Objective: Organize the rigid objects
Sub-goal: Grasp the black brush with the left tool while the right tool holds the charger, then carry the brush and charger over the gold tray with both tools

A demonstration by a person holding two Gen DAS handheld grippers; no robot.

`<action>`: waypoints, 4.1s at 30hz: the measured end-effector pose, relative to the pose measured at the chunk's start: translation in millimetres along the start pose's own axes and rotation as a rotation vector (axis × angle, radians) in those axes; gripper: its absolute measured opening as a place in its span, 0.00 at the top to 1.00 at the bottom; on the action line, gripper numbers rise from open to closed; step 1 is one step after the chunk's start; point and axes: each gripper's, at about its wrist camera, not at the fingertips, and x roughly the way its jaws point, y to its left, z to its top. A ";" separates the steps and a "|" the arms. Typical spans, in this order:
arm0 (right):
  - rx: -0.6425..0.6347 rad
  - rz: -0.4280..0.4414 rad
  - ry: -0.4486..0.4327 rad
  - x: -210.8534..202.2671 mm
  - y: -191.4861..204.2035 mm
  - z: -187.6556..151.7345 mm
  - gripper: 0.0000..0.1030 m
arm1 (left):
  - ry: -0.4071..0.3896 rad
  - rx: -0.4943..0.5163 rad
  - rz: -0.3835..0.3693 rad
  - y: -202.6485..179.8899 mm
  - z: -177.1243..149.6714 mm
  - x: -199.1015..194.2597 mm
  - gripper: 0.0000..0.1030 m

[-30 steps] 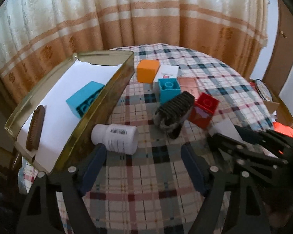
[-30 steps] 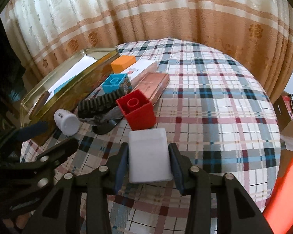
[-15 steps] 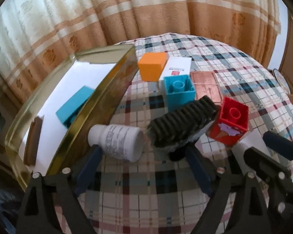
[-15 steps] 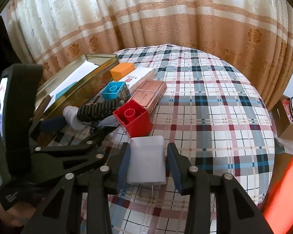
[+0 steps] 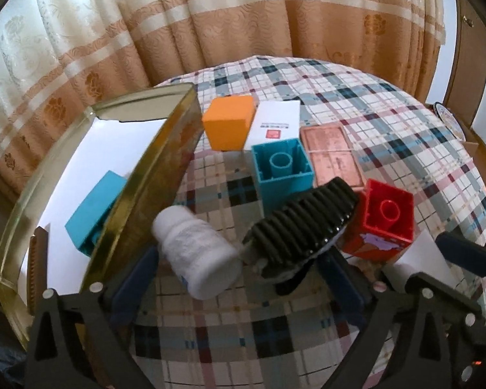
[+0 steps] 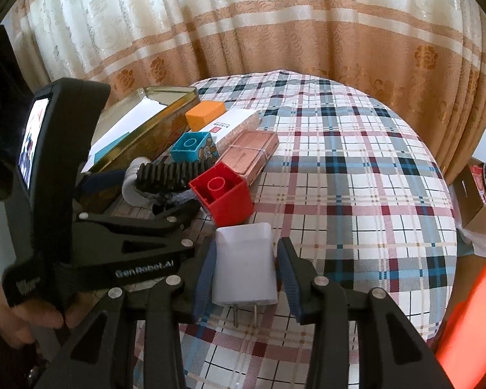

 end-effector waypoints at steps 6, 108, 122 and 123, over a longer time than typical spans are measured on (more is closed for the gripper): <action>-0.035 -0.010 0.020 4.6 1.9 -0.5 0.57 | -0.011 -0.028 -0.029 2.4 -5.3 -7.8 0.03; -0.105 0.081 -0.253 -36.1 113.6 79.7 0.58 | -0.329 -0.337 0.050 127.4 -17.1 -92.8 0.75; -0.130 0.079 -0.248 -2.0 151.6 106.0 0.58 | -0.319 -0.410 0.141 168.8 -20.9 -83.2 0.75; -0.124 0.079 -0.246 1.6 152.6 107.8 0.58 | -0.317 -0.413 0.144 171.0 -21.3 -82.3 0.75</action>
